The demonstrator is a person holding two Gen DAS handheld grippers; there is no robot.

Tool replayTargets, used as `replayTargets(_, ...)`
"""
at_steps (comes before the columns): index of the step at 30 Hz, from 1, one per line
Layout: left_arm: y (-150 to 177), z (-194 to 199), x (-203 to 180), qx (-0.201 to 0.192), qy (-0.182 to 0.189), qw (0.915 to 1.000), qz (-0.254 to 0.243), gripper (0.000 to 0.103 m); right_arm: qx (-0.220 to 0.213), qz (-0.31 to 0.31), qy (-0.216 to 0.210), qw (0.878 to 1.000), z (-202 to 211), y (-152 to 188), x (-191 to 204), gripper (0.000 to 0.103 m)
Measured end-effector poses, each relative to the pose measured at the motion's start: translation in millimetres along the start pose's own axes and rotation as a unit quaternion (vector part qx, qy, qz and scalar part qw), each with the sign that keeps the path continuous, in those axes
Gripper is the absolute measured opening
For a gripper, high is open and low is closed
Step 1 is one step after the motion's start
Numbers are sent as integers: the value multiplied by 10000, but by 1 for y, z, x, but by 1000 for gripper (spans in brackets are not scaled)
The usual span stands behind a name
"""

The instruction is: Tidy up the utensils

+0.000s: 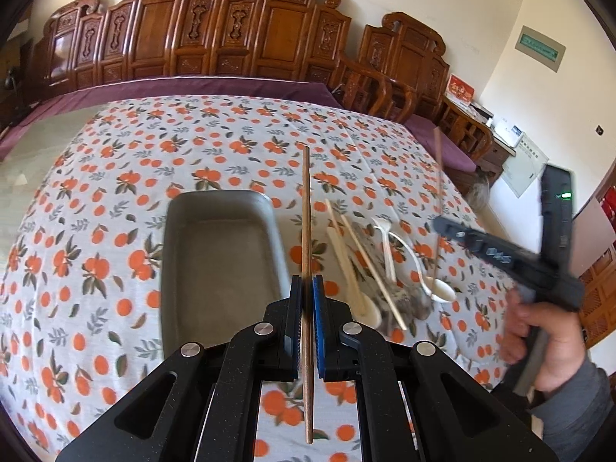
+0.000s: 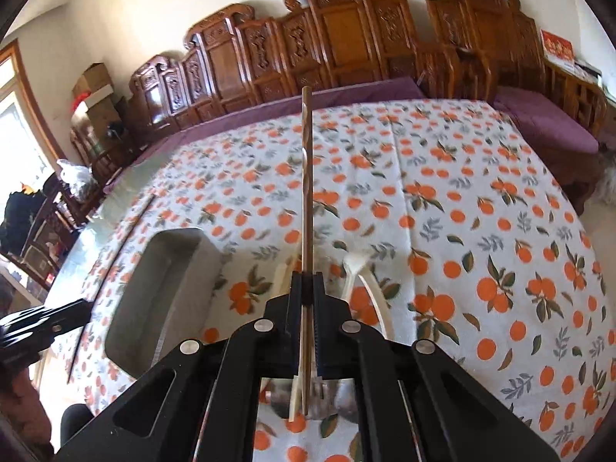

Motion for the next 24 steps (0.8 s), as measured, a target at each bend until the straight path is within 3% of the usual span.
replayTargets(11, 0, -24, 36, 269, -415, 9986, -205, 4, -102, 541, -383, 9978, 13, -1, 66, 6)
replayTargets(24, 27, -60, 78, 683, -815, 9943, -78, 5, -75, 807, -532, 9953, 12, 6, 103, 7)
Point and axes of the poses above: each gripper's, at about its wrist camera, not at the fingertips, and z roughly against the way its jaws point, x to its left, y to its underside, the point moved 9 cm from there along -z, roughly the way its jaws point, and after that the axes turned 1 degree about y, right-handed, at the moved point
